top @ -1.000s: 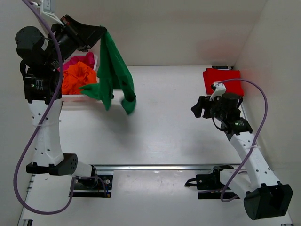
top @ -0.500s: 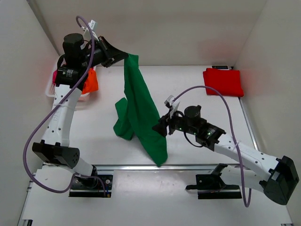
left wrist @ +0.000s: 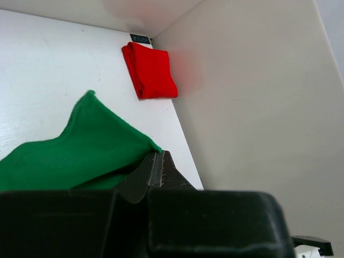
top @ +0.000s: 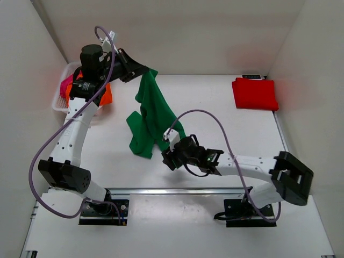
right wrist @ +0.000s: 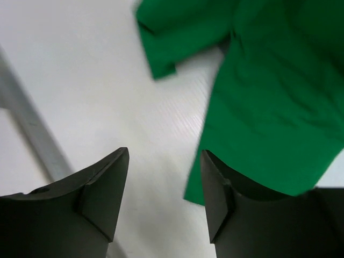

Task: Fold and stack the t-shirts
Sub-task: Move the tshirt to the center of the board

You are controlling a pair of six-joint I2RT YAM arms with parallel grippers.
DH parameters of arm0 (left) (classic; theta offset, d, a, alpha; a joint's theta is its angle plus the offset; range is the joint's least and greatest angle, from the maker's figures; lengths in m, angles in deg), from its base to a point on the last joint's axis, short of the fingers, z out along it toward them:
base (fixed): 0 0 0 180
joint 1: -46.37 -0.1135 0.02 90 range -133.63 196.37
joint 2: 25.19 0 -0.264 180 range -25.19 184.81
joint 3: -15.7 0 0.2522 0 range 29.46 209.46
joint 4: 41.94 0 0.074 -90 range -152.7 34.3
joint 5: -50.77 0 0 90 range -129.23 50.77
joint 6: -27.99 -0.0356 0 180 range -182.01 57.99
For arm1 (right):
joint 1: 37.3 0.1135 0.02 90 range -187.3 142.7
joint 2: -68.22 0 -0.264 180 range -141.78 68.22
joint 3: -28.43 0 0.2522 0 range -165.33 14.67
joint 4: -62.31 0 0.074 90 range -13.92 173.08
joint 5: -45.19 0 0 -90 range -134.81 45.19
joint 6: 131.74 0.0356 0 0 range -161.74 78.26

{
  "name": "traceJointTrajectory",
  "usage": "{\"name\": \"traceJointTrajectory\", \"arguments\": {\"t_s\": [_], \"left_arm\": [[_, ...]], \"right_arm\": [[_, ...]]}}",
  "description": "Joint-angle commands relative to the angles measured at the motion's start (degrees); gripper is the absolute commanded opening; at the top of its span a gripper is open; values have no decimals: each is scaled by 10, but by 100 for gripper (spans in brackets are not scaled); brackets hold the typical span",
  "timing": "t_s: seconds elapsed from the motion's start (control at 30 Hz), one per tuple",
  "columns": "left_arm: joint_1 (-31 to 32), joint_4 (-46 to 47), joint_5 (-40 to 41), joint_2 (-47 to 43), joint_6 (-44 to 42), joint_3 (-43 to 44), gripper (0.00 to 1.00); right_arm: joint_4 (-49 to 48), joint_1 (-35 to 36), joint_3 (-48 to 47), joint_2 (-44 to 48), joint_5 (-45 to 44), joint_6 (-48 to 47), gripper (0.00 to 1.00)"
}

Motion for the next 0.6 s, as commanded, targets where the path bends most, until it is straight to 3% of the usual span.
{"name": "traceJointTrajectory", "arguments": {"t_s": [0.0,0.23,0.5,0.57], "left_arm": [[3,26,6,-25,-3,-12,0],[-6,34,6,-33,-6,-35,0],[-13,28,9,-18,-16,-47,0],[-17,29,7,-19,-21,-52,0]], "right_arm": [[-20,-19,-31,-55,-59,-15,55],[94,-14,-92,-162,-81,-1,59],[206,-18,-94,-200,-71,68,59],[221,-20,-89,-208,-56,78,47]]}}
